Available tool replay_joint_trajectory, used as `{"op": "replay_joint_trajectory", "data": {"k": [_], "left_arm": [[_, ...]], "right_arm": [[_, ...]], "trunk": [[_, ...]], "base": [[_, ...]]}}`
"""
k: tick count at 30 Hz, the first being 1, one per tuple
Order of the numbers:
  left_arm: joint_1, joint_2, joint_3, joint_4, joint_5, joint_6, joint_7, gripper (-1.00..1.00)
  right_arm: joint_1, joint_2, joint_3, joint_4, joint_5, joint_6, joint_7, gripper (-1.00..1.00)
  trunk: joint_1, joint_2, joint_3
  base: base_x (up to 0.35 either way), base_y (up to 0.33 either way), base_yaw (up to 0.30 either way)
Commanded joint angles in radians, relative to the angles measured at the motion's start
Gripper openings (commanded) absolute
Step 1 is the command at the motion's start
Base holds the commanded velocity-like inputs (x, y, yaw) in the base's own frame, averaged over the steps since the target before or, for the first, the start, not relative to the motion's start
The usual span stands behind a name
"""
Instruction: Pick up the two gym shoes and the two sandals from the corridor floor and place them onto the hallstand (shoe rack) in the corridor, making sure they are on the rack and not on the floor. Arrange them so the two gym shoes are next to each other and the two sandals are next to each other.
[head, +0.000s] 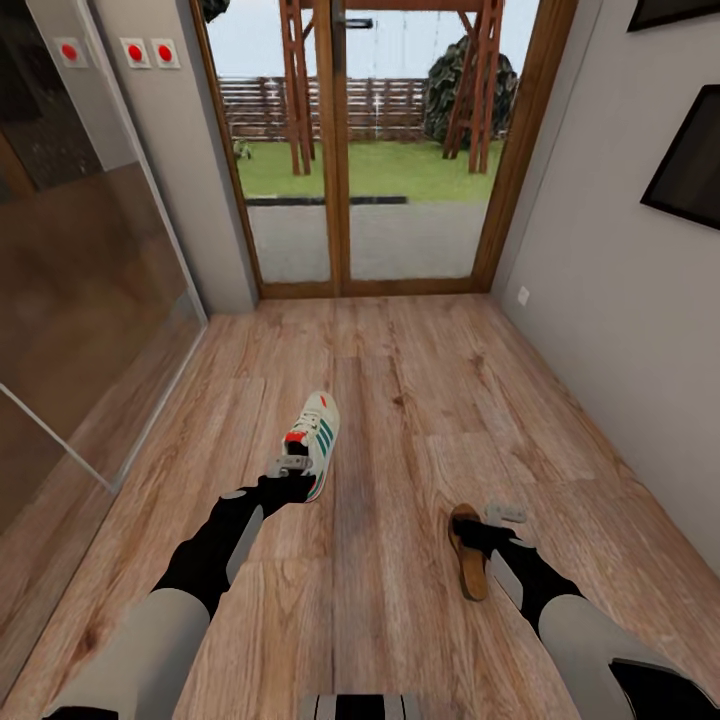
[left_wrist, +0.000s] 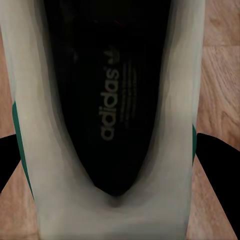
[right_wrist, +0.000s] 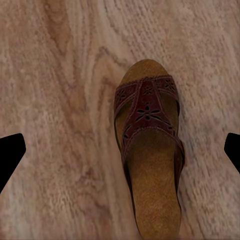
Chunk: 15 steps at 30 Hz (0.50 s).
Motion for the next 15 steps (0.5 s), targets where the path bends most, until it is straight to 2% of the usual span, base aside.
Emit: {"op": "replay_joint_trajectory", "data": {"k": [1,6,15], "left_arm": [[0.0,0.0,0.0,-0.001,0.007,0.007,-0.001,-1.0],[0.0,0.0,0.0,-0.001,0.007,0.007,-0.001,-1.0],[0.0,0.0,0.0,-0.001,0.007,0.007,-0.001,-1.0]], "right_arm": [[0.0,0.0,-0.002,-0.002,-0.006,0.006,-0.001,1.0],[0.0,-0.001,-0.003,-0.003,-0.011,0.006,-0.001,1.0],[0.0,-0.001,-0.003,-0.002,-0.011,0.006,-0.001,1.0]], "trunk": [[0.0,0.0,-0.002],[0.0,0.0,-0.009],[0.004,-0.002,-0.059]], "base": [[0.0,0.0,0.0],[0.0,0.0,0.0],[0.0,0.0,0.0]]}}
